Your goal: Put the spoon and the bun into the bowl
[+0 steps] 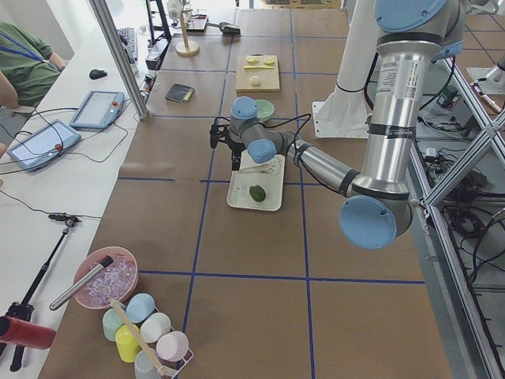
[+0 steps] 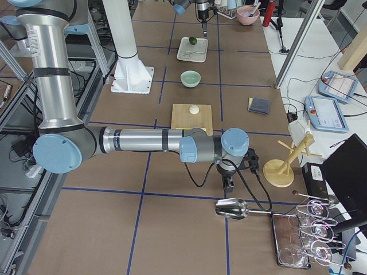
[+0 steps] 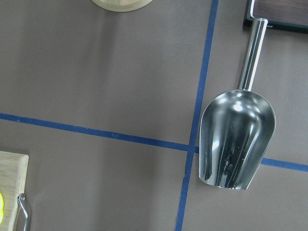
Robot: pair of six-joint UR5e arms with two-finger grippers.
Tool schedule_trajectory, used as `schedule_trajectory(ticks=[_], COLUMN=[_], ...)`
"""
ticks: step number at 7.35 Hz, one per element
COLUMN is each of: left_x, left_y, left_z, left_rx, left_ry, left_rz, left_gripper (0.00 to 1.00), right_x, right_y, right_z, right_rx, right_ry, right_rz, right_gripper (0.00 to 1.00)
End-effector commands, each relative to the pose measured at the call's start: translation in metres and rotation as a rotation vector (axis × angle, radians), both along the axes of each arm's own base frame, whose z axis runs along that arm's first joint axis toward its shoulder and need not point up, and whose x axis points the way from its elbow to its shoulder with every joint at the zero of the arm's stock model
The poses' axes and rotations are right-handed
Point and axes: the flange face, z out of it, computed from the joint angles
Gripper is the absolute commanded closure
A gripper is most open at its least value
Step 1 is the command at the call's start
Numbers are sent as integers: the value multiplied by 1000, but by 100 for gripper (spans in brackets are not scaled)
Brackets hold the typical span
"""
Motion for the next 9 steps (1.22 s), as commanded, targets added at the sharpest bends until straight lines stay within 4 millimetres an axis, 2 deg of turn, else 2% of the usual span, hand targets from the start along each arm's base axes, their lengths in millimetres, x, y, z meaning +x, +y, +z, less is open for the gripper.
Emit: schedule_trajectory(ticks=[1,4,5,7,9], left_x=[48,96,105,110,116], left_y=[6,23,29,34,41], left_z=[3,20,25,28,28], left_rx=[5,-2,6,-2,-10], left_ry=[-40,-97,-113,-131,-163], left_rz=[-18,-24,-22,-12,-8], left_gripper=[2,8,10,15,23], right_x=[-7,-46,-58,-84,-101], right_y=[0,2,4,8,9], right_z=[-28,-88,-101,-124,-135], right_rx=[-67,-128,-141,-166,-173], right_ry=[-86,-114,-119,-126,-118], right_rz=[74,134,139,142,138], right_gripper=[0,0,0,0,0])
